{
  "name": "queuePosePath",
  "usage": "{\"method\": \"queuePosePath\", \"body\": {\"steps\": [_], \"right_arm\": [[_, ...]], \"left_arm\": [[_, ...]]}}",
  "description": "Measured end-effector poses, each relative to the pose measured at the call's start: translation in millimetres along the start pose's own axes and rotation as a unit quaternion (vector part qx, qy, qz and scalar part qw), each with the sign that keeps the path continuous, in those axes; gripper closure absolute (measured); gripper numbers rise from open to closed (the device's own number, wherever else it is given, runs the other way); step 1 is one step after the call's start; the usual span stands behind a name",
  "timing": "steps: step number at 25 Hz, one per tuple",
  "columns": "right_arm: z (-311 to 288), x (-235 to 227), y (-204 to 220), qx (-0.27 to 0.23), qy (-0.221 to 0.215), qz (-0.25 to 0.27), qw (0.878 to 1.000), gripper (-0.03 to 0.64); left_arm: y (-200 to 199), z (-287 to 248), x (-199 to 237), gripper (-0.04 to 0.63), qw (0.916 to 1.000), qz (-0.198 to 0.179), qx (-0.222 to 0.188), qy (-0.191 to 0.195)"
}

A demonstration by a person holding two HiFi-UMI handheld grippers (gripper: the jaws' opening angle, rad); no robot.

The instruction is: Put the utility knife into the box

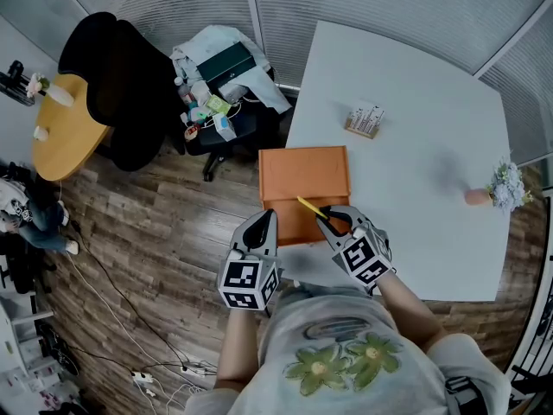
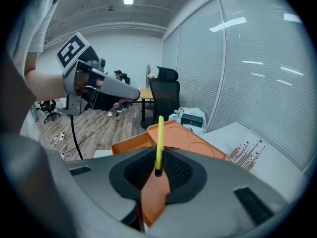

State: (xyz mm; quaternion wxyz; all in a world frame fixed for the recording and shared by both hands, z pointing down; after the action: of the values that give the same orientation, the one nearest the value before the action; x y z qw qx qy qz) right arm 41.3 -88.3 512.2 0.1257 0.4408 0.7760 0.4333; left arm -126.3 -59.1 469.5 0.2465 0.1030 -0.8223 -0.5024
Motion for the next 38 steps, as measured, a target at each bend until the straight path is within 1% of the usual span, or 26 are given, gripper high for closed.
{"method": "queuePosePath", "body": {"steps": [13, 22, 38], "right_arm": [[-9.5, 3.3, 12.1, 0.021, -0.012, 0.025, 0.999, 0.558], [-14.8, 5.5, 16.6, 0.031, -0.020, 0.041, 0.999, 0.558], [-28.3, 9.7, 34.8, 0.062, -0.030, 0.078, 0.995, 0.557]], "left_arm": [[3.7, -6.8, -2.8, 0.594, 1.0000, 0.002, 0.007, 0.000], [5.3, -11.7, -5.0, 0.594, 0.9999, -0.003, 0.015, 0.001], [9.4, -14.2, -2.8, 0.594, 0.9997, -0.003, 0.025, 0.000]]}}
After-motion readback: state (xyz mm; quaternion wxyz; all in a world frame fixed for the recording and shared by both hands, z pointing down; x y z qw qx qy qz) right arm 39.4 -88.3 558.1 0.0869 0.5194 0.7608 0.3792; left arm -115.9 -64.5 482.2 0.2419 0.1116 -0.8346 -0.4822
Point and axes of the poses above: the fingertips, and each gripper's own axes: z backward along the fingers, x to its left, y out of its underside, the point moved 7 cm from there along z, backward along the fingers, and after that the axes turned 9 degrees about y, right-handed, at the moved point
